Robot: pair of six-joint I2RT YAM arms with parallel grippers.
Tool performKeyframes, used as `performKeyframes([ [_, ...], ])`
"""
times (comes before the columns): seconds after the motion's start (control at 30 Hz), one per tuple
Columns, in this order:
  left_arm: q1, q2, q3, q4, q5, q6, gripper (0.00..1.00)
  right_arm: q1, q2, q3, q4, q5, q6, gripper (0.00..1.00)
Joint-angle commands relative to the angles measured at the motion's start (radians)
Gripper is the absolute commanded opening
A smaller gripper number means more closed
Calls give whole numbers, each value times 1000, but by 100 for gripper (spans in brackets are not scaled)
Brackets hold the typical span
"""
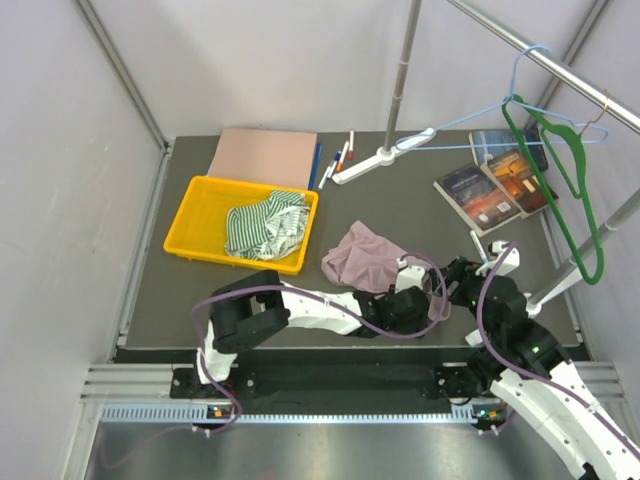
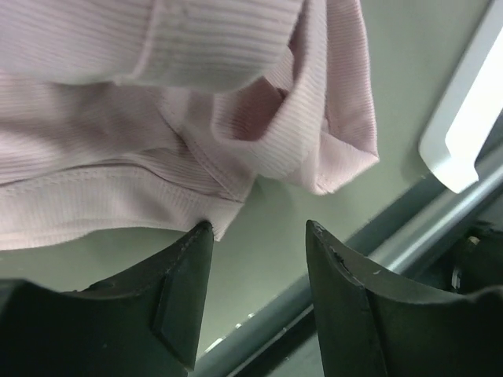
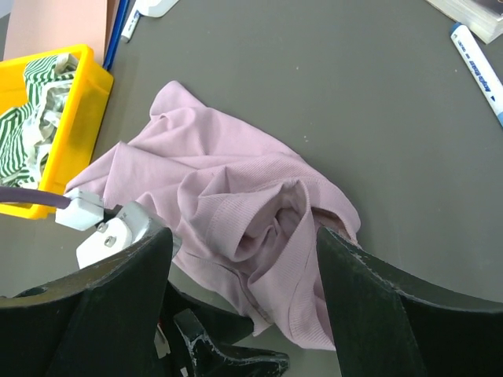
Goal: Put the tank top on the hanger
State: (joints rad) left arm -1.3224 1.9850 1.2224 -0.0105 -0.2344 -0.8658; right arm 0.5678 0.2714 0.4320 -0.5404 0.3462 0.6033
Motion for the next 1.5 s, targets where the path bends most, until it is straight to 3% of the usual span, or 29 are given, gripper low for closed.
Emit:
performKeyframes([
  [0.0,2,12,35,-85,-85,24,57,14,-11,36,14,4,-2,74],
  [0.27,2,58,83,-138,-149,50,57,14,3,37,16,5,-4,74],
  [0.37,2,71,94,-135,-184,76,36,14,-1,34,16,4,-2,75],
  [0.57,2,121,163,-204,-272,116,32,12,6,36,19,5,-4,75],
  [0.73,2,118,141,-210,-336,113,0,14,0,31,20,2,-2,75],
  [0.93,18,23,51,-218,-416,96,0,14,6,36,19,1,-8,75],
  [1.17,77,-269,-176,-270,-493,48,0,14,89,74,98,-81,-51,73],
  [1.47,138,-535,-422,-299,-511,-21,0,40,230,160,263,-118,-56,72],
])
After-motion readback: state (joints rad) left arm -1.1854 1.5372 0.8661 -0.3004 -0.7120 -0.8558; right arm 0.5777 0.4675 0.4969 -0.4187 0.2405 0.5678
